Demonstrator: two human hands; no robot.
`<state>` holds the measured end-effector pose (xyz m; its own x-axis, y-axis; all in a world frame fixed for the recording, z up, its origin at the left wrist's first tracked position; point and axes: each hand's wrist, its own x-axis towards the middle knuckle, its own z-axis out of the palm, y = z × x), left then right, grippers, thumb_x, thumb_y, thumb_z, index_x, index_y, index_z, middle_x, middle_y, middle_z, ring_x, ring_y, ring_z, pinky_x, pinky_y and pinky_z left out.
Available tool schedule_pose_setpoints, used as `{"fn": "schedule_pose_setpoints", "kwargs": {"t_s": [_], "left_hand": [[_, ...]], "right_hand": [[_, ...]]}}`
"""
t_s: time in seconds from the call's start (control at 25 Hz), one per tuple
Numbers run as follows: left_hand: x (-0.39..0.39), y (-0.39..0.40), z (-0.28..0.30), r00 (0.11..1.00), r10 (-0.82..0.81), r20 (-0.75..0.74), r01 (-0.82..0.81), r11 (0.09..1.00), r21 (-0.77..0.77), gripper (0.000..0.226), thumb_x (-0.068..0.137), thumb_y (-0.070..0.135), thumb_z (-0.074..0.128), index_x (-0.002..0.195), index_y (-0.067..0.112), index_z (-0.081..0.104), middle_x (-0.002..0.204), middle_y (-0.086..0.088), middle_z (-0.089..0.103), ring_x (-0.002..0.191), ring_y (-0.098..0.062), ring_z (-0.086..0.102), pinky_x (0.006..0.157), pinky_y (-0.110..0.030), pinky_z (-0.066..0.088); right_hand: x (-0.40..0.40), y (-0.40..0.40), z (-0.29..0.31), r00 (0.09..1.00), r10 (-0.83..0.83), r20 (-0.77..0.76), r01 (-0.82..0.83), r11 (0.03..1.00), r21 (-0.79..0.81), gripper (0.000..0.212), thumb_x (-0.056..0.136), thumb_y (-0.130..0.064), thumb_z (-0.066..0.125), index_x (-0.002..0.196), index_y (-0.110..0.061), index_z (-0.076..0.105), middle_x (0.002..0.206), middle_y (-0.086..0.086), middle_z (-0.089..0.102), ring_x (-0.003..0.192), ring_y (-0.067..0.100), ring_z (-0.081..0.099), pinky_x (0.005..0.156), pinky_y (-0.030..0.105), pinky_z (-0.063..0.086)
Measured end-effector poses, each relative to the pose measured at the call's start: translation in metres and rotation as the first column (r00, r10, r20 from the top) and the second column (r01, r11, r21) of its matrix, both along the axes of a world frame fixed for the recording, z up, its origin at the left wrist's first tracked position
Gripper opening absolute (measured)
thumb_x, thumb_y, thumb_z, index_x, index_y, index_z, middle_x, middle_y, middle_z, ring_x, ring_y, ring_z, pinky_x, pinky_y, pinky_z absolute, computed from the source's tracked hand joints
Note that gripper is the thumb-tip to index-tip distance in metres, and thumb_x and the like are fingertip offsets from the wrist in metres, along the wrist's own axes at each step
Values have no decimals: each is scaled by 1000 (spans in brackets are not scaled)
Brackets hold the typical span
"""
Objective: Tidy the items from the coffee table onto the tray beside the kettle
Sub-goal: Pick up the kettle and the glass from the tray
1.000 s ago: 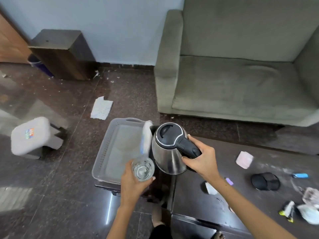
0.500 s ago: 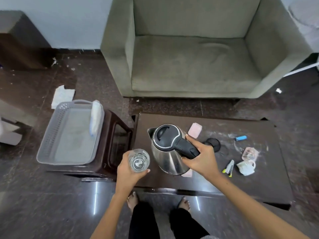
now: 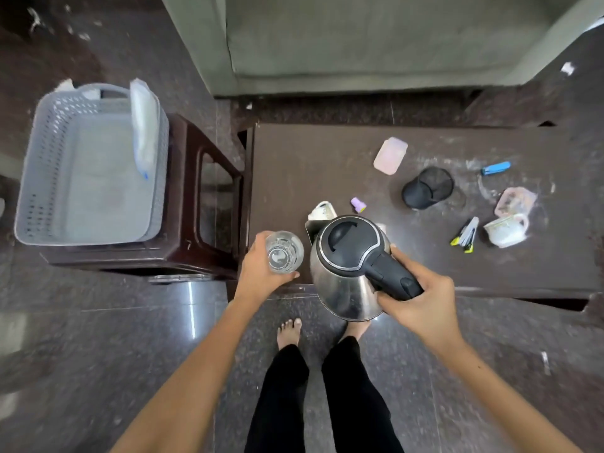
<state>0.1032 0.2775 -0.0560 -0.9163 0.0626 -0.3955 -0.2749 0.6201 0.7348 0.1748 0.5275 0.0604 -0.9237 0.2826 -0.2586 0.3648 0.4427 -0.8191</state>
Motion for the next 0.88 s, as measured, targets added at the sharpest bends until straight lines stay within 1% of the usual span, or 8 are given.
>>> {"fn": "schedule_pose_setpoints", "kwargs": {"t_s": [0.08,0.16,0.2,0.4,0.44,0.6,0.72,0.88], "left_hand": [[2,-1,-22,999,-30,11,30,1000,3,88,46,36,91,116,27,40,113,5,61,102,-16,61,87,-40,52],[3,-2,-41,999,-46,27,46,999,-6,87,48,38,91,117,29,39,114,5,60,102,-15,61,87,-40,53],[3,-1,-46,998,-46,38,46,999,-14,87,49,38,90,118,29,38,115,5,60,102,-15,61,87,-39,53],[-3,9,-64,1000,-6,28,6,1000,-4,88,50,39,89,120,26,36,118,0,59,106,-20,59,88,-43,52],[-4,11,-65,1000,-1,23,1,1000,5,89,50,39,89,120,26,35,119,0,58,106,-21,59,89,-44,51],[-13,19,-71,999,-22,43,22,1000,9,97,50,38,90,124,29,27,128,-2,50,113,-22,55,92,-46,50],[-12,13,-71,997,-43,61,42,999,3,108,51,36,91,133,31,19,137,-4,45,122,-22,49,98,-45,47],[-2,2,-65,999,-45,-20,45,999,-10,96,60,27,88,137,17,32,137,-4,44,126,-21,45,103,-32,40]], "right_hand": [[9,-9,-14,999,-34,1,34,999,0,73,50,-19,69,123,-19,62,69,8,70,57,6,52,61,30,53],[16,-17,-27,998,-56,-4,56,998,-17,72,51,-17,72,122,-23,61,71,11,71,61,7,54,62,37,56],[17,-19,-30,998,-56,-10,56,998,0,72,52,-15,73,123,-23,61,72,11,71,62,6,55,61,37,55],[15,-21,-40,1000,-28,-7,28,997,69,73,51,-16,72,123,-19,61,64,9,69,53,2,49,55,22,49],[15,-21,-41,999,-33,0,33,997,66,73,51,-16,72,123,-19,61,64,11,68,53,3,49,55,21,49],[6,-17,-43,998,-53,23,51,996,79,73,52,-17,72,124,-21,61,66,19,66,56,6,47,55,34,49],[1,-18,-40,999,-22,24,19,992,122,73,52,-17,70,123,-20,61,60,16,63,50,8,41,50,32,45],[-3,-18,-34,999,0,46,-7,988,153,73,51,-17,70,123,-19,61,61,18,64,49,10,43,50,25,45]]}}
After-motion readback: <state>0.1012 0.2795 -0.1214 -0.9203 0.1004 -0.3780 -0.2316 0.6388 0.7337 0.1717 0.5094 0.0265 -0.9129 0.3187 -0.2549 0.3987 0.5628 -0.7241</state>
